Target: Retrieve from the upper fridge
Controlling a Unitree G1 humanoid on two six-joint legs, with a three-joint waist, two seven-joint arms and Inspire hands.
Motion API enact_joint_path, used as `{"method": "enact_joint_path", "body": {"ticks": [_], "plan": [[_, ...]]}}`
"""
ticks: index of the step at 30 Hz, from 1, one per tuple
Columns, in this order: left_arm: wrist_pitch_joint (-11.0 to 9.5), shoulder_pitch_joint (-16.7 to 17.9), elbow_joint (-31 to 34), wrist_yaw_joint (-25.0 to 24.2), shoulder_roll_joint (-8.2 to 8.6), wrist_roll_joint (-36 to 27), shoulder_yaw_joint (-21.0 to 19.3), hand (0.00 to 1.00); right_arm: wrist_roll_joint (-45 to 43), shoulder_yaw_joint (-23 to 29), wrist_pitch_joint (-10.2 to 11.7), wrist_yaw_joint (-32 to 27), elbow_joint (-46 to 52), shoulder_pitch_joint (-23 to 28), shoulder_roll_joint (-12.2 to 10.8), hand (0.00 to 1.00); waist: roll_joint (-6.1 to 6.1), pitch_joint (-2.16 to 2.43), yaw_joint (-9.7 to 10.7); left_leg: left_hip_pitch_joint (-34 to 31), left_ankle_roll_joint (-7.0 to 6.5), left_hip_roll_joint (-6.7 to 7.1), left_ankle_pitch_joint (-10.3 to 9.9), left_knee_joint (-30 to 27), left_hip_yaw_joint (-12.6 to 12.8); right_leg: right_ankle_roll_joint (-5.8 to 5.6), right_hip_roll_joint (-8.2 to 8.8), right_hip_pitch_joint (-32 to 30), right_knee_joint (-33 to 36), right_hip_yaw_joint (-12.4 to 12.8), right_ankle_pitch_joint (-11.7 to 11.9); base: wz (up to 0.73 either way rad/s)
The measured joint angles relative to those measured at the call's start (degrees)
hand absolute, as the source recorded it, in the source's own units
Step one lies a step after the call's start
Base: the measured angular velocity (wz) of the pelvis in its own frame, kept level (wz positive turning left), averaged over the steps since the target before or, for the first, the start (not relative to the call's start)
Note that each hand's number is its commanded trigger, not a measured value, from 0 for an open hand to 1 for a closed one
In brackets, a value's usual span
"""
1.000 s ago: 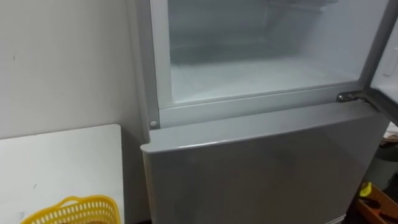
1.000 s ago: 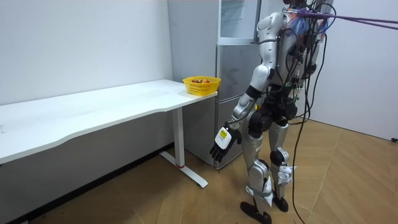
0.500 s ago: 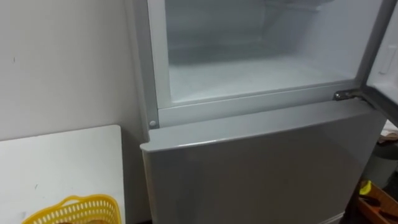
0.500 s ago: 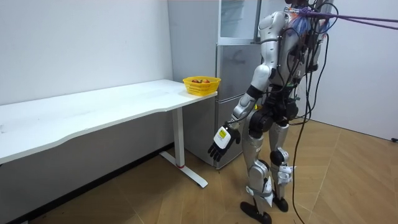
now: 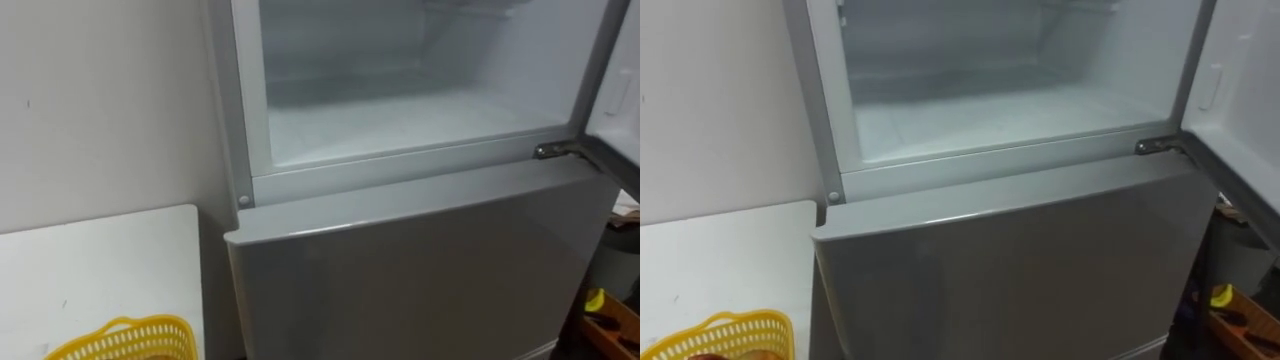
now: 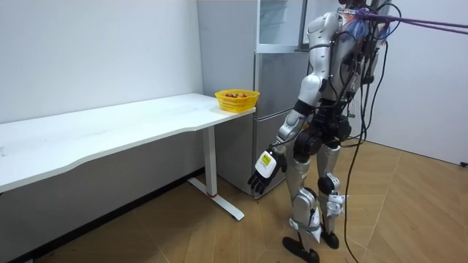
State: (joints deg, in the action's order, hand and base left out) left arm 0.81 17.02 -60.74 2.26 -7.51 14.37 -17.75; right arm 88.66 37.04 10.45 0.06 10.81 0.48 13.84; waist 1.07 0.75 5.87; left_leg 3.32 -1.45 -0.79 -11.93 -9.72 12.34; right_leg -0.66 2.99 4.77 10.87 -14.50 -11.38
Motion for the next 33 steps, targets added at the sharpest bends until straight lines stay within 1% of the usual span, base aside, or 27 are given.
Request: {"method": "enact_joint_path", "body": {"ticks": [2, 4, 6, 8, 10, 14, 15, 19, 21, 24, 26, 29, 32, 33], "plan": [[0.01, -0.11, -0.98, -0.71, 0.06, -0.04, 0.19, 0.00, -1.65, -0.55, -0.08, 0.68, 0.52, 0.07, 0.00, 0.00, -0.03, 0.01, 0.12, 0.00, 0.00, -0.01, 0.00, -0.01, 0.00, 0.00, 0.00, -0.03, -0.03, 0.01, 0.00, -0.02], [0.42, -0.12, -1.74, -0.72, 0.10, -0.02, 1.19, 0.00, -3.36, -2.18, -0.35, 1.53, 1.20, 0.01, 0.02, 0.00, -0.01, 0.02, 0.00, -0.05, 0.00, -0.01, 0.00, -0.39, 0.01, 0.03, -0.02, -0.23, -0.02, 0.21, 0.02, -0.05], [0.71, -0.28, -1.80, -0.71, 0.12, -0.04, 1.41, 0.00, -3.48, -3.19, -0.58, 2.32, 1.61, -0.06, 0.03, 0.00, 0.12, 0.10, -0.01, -0.56, 0.00, -0.04, -0.01, -0.80, 0.03, 0.07, 0.00, -0.85, 0.00, 0.19, 0.04, 0.00], [1.23, -0.64, -1.80, -0.71, 0.10, 0.28, 2.02, 0.00, -3.92, -4.65, -0.73, 3.18, 1.81, -0.79, 0.03, 0.00, 0.21, 0.08, -0.25, -0.75, -0.01, -0.09, 0.00, -1.02, 0.01, 0.22, 0.01, -0.89, 0.12, 0.21, 0.13, -0.02], [1.63, -0.76, -1.70, -0.73, 0.08, 0.97, 3.07, 0.00, -5.59, -6.68, -1.76, 4.00, 2.08, -1.85, 0.03, 0.00, 0.48, 0.16, -0.41, -0.73, -0.01, -0.15, 0.00, -1.20, 0.06, 0.23, 0.01, -0.83, 0.31, 0.23, 0.14, 0.00], [1.76, -0.92, -1.73, -0.76, -0.16, 1.53, 4.63, 0.00, -6.79, -9.72, -2.49, 6.48, 2.76, -1.87, 0.04, 0.00, 0.71, 0.11, -1.58, -0.72, 0.00, -0.22, 0.00, -1.21, 0.18, 0.31, 0.00, -0.64, 0.12, 0.24, 0.19, 0.00], [1.76, -0.92, -1.72, -0.76, -0.23, 1.52, 4.90, 0.00, -7.49, -11.04, -2.21, 6.75, 2.81, -1.87, -0.05, 0.00, 0.76, 0.09, -1.91, -0.68, 0.00, -0.27, 0.00, -1.20, 0.25, 0.40, -0.02, -0.65, -0.20, 0.20, 0.25, 0.00], [1.76, -0.84, -1.70, -0.74, -0.40, 1.03, 6.32, 0.00, -8.16, -13.92, -2.33, 7.52, 2.81, -1.87, -0.01, 0.00, 0.86, 0.05, -2.93, -0.46, 0.06, -0.43, 0.02, -1.24, 0.44, 0.53, -0.04, -0.35, -0.27, 0.24, 0.34, -0.01], [1.76, -0.92, -1.70, -0.73, -0.46, 0.97, 7.22, 0.00, -8.17, -15.00, -2.33, 7.59, 2.81, -1.87, -0.01, 0.00, 0.96, -0.05, -3.26, 0.00, 0.09, -0.47, 0.03, -1.25, 0.41, 0.55, -0.04, 0.27, -0.46, 0.10, 0.35, 0.02], [1.76, -0.98, -1.59, -0.72, -0.47, 1.00, 7.59, 0.00, -8.32, -17.02, -2.41, 7.86, 2.81, -1.93, -0.01, 0.00, 1.03, -0.08, -3.55, 0.31, 0.12, -0.46, 0.01, -1.20, 0.09, 0.56, -0.12, 1.10, -1.22, -0.10, 0.39, 0.04], [1.77, -0.98, -1.50, -0.70, -0.48, 1.01, 8.08, 0.00, -8.39, -17.92, -2.68, 8.41, 2.81, -1.94, -0.01, 0.00, 1.00, -0.07, -3.99, 0.30, 0.13, -0.45, 0.00, -1.20, 0.08, 0.56, -0.12, 1.14, -1.27, -0.23, 0.39, 0.03], [1.89, -0.97, -1.47, -0.69, -0.53, 0.99, 9.29, 0.00, -8.88, -19.23, -3.66, 9.49, 2.81, -1.95, 0.00, 0.00, 0.93, -0.10, -4.76, 0.13, 0.13, -0.38, 0.00, -1.24, -0.11, 0.56, -0.11, 1.19, -1.30, -0.78, 0.39, 0.08], [2.68, -1.01, -1.47, -0.69, -0.53, 1.01, 10.20, 0.00, -9.03, -21.34, -4.82, 11.00, 2.80, -1.95, 0.00, 0.00, 0.69, -0.04, -4.89, -0.10, 0.13, -0.33, 0.00, -1.34, -0.51, 0.54, -0.09, 1.19, -1.39, -1.41, 0.38, 0.10], [2.83, -0.85, -1.47, -0.70, -0.50, 1.01, 10.28, 0.00, -9.19, -21.64, -4.56, 11.61, 2.69, -1.79, -0.17, 0.00, 0.64, -0.12, -5.00, -0.06, 0.13, -0.33, 0.00, -1.37, -0.54, 0.54, -0.09, 1.25, -1.41, -1.43, 0.38, 0.00]]}}
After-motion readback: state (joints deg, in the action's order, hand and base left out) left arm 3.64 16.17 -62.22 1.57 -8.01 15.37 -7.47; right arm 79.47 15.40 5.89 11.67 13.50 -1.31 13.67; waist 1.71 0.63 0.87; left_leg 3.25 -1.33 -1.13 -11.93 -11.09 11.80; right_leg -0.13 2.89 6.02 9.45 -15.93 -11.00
